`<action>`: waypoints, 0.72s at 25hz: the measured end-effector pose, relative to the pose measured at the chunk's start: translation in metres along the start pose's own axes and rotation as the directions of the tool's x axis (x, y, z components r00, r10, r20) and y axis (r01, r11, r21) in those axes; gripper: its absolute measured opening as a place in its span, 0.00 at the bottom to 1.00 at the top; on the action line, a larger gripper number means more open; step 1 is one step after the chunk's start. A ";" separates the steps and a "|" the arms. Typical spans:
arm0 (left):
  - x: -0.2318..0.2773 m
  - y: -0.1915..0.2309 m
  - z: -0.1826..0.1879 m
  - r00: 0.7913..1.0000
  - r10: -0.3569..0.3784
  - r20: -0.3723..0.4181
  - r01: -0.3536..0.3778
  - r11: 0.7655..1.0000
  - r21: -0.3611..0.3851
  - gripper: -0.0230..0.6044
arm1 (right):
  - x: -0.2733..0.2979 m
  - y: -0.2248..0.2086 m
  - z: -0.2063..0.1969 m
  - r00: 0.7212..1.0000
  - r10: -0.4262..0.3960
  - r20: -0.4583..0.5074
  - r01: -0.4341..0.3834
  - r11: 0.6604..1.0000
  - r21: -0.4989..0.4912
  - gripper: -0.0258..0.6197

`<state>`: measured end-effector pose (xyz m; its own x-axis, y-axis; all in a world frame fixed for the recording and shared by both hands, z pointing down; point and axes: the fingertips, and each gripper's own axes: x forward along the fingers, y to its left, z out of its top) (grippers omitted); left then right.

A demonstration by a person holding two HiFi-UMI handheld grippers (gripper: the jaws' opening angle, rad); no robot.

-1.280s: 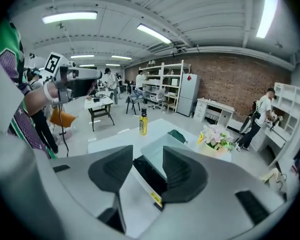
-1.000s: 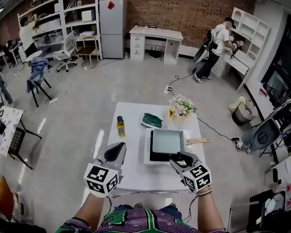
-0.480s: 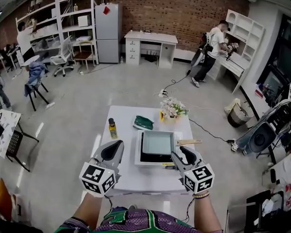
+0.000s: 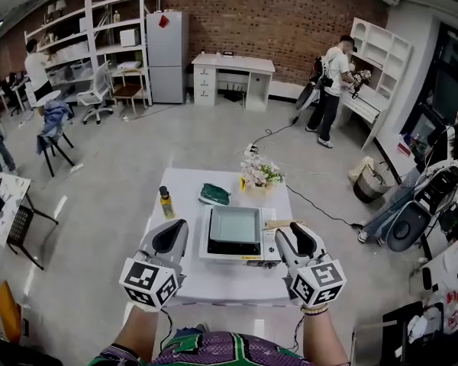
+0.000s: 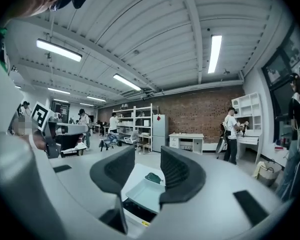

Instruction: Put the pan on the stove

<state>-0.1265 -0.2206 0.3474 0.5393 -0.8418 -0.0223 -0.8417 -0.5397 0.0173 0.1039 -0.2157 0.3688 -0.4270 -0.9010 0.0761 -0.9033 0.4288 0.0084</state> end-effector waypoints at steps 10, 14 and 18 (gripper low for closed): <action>-0.002 -0.015 0.007 0.999 0.035 0.016 -0.035 0.999 0.015 0.07 | -0.017 -0.010 0.010 0.998 -0.038 0.040 0.038 0.999 0.001 0.26; -0.002 -0.020 0.006 0.999 0.040 0.020 -0.041 0.999 0.020 0.07 | -0.020 -0.015 0.009 0.998 -0.051 0.049 0.051 0.999 0.008 0.23; -0.003 -0.020 0.006 0.999 0.040 0.024 -0.041 0.999 0.021 0.07 | -0.022 -0.016 0.011 0.996 -0.062 0.059 0.061 0.998 0.011 0.18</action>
<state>-0.1116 -0.2070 0.3407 0.5042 -0.8624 -0.0456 -0.8634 -0.5046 -0.0028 0.1276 -0.2039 0.3565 -0.3718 -0.9282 0.0168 -0.9283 0.3719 0.0018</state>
